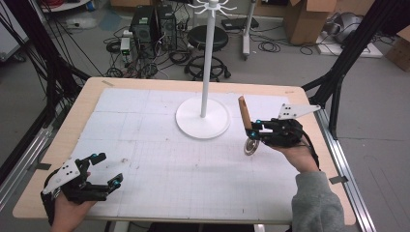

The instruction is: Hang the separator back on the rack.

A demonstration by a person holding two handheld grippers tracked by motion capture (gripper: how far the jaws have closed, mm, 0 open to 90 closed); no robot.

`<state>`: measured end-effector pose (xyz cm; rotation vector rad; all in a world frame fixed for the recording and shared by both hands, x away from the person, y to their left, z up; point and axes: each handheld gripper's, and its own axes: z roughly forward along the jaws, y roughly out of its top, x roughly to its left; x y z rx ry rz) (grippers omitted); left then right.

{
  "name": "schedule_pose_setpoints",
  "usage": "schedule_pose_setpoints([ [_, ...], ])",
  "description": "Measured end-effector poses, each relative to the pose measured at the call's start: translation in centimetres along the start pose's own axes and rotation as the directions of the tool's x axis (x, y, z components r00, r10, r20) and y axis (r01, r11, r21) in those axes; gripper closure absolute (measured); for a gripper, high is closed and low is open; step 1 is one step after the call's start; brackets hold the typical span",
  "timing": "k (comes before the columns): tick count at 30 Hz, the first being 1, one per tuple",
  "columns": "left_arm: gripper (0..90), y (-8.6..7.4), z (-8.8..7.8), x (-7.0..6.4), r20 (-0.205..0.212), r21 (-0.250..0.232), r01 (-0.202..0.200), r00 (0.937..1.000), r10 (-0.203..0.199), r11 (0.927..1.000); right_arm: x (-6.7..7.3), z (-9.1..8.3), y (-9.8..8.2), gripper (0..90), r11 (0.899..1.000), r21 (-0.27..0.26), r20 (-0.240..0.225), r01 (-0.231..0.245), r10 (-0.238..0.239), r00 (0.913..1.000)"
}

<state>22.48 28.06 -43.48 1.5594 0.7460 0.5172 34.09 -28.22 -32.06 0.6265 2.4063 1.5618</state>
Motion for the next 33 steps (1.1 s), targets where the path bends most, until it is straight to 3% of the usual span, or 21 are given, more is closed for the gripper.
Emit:
schedule_pose_setpoints([
  [33,1.7,-0.1,-0.1,0.2,-0.001,-0.001,0.008,1.0,-0.008,1.0,-1.0,-0.5,3.4,69.4,0.997,-0.082,0.019,-0.008,0.009,0.9998],
])
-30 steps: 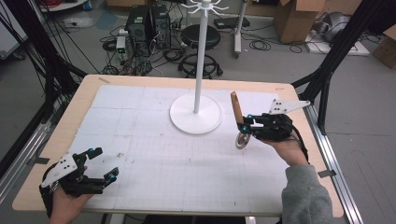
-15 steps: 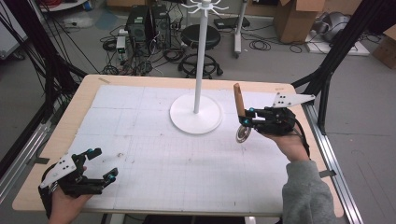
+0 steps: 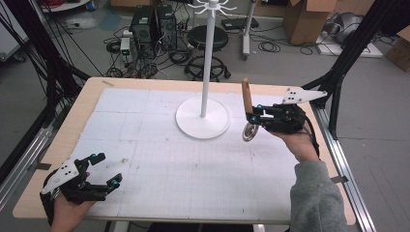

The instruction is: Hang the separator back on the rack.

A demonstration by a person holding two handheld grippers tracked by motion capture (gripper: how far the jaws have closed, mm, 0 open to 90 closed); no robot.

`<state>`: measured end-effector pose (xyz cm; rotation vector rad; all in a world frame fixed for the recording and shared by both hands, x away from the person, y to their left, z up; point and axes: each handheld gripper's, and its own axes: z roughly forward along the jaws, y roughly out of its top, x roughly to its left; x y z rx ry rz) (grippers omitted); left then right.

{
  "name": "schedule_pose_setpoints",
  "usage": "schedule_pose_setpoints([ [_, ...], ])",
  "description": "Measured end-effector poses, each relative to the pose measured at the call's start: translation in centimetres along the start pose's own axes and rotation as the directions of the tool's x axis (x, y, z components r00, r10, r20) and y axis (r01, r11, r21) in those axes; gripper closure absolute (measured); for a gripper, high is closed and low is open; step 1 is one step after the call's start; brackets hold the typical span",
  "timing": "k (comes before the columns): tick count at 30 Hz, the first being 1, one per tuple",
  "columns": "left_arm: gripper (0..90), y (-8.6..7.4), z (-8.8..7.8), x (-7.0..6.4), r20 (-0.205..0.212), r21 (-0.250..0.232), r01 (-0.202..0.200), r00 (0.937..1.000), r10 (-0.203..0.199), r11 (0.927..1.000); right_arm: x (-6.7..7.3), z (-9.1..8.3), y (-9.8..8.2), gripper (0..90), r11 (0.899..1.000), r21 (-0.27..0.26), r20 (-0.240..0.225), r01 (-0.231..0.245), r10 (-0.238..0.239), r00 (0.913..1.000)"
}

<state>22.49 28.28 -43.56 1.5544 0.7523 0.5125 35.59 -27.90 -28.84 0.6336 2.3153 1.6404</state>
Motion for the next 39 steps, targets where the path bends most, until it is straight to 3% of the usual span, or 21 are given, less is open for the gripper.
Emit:
schedule_pose_setpoints([
  [9,1.7,-0.1,0.0,0.2,0.001,0.001,0.007,1.0,-0.007,1.0,-0.5,0.5,0.5,69.4,1.0,-0.02,0.0,-0.009,0.009,1.0],
  [39,1.7,-0.2,0.2,0.4,0.017,-0.012,0.031,0.9994,-0.031,0.9994,-2.4,0.6,3.1,69.4,1.0,-0.013,0.013,-0.023,0.023,0.9996],
])
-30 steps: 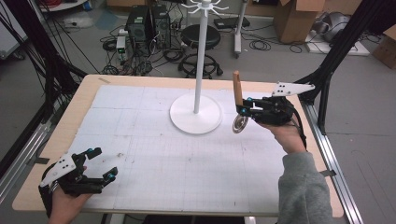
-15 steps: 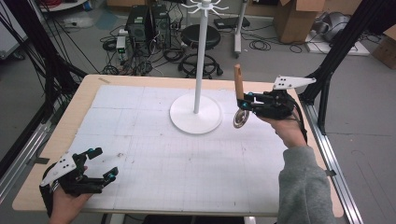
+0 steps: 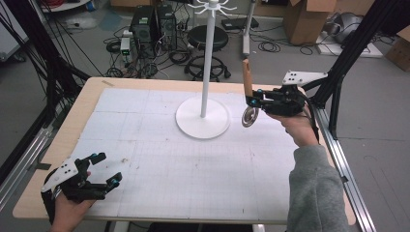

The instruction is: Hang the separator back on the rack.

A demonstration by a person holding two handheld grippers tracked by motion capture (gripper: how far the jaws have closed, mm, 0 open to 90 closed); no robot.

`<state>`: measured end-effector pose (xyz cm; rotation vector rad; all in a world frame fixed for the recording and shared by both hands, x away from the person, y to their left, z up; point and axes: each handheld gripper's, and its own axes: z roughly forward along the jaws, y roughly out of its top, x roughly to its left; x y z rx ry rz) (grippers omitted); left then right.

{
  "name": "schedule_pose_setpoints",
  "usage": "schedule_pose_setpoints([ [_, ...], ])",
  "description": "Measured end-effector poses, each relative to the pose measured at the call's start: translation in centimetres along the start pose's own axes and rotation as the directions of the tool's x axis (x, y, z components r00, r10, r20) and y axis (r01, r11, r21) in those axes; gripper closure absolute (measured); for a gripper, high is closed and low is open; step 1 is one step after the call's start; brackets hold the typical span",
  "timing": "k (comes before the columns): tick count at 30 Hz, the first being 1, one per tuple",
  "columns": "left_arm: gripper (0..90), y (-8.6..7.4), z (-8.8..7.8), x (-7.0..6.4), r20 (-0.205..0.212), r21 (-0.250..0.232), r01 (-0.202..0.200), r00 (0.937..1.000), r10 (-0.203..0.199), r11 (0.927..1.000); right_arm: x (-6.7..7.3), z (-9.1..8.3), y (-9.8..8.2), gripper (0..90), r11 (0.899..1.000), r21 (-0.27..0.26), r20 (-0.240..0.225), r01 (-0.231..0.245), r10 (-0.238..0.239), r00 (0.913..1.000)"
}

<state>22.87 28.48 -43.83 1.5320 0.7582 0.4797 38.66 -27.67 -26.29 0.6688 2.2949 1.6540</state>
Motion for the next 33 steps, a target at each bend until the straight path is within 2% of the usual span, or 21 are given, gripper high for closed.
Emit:
schedule_pose_setpoints([
  [33,1.7,0.1,-0.3,0.2,-0.002,-0.021,0.019,0.9998,-0.019,0.9996,-1.5,1.4,3.4,69.3,1.0,-0.022,-0.005,0.008,-0.008,1.0],
])
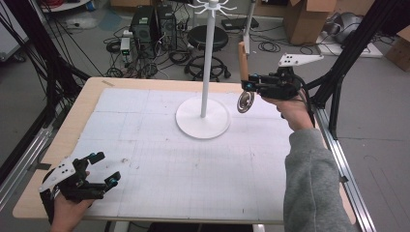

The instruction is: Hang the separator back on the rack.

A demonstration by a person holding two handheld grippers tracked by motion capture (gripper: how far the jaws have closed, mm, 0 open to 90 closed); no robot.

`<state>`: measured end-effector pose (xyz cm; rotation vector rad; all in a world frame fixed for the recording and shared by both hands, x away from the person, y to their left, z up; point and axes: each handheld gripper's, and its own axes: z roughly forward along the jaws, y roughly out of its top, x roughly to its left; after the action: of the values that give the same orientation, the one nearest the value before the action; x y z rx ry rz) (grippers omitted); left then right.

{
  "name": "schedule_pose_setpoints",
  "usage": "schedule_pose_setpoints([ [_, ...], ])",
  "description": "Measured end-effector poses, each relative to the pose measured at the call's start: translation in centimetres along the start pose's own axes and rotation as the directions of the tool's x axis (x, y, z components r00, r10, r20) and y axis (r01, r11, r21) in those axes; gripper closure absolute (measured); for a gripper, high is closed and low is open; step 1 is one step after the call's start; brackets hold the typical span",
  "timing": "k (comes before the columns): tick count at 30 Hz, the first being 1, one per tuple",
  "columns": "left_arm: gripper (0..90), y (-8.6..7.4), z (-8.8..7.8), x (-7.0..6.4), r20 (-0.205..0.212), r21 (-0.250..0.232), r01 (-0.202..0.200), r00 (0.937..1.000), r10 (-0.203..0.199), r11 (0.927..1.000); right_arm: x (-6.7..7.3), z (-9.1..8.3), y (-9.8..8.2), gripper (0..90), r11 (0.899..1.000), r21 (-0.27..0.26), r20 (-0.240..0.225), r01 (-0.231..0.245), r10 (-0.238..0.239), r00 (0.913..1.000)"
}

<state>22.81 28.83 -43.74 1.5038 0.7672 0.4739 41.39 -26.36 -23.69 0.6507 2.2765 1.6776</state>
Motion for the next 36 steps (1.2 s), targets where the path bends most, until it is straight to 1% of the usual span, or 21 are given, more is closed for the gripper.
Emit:
schedule_pose_setpoints([
  [3,1.7,0.0,-0.1,0.1,-0.002,-0.003,0.001,1.0,-0.001,1.0,-0.1,0.1,0.4,69.3,1.0,0.0,-0.002,-0.004,0.004,1.0],
  [9,1.7,0.0,-0.1,0.2,-0.004,-0.006,0.005,1.0,-0.005,1.0,-0.2,0.4,1.1,69.3,1.0,-0.012,0.002,0.009,-0.009,1.0],
  [12,1.7,0.0,-0.1,0.2,-0.003,-0.001,0.006,1.0,-0.006,1.0,-0.3,0.5,1.2,69.4,1.0,-0.013,0.003,0.001,-0.001,1.0],
  [19,1.7,0.0,-0.1,0.2,-0.002,-0.007,0.013,0.9999,-0.013,0.9999,-0.7,0.6,1.6,69.4,1.0,-0.017,0.005,-0.004,0.005,1.0],
  [24,1.7,-0.1,-0.1,0.2,0.0,-0.007,0.016,0.9999,-0.016,0.9999,-0.8,0.6,2.0,69.4,1.0,-0.016,0.016,-0.003,0.003,0.9999],
  [29,1.7,0.0,-0.2,0.2,-0.003,-0.01,0.017,0.9999,-0.017,0.9998,-0.7,0.9,2.8,69.3,1.0,-0.018,0.014,0.005,-0.004,0.9999],
  [32,1.7,0.0,-0.2,0.3,-0.005,-0.014,0.018,0.9998,-0.018,0.9997,-0.7,1.1,3.2,69.3,1.0,-0.014,0.026,0.009,-0.009,0.9996],
  [36,1.7,0.0,-0.3,0.4,-0.007,-0.016,0.022,0.9997,-0.022,0.9996,-0.9,1.2,3.6,69.3,1.0,-0.019,0.026,0.004,-0.004,0.9996],
])
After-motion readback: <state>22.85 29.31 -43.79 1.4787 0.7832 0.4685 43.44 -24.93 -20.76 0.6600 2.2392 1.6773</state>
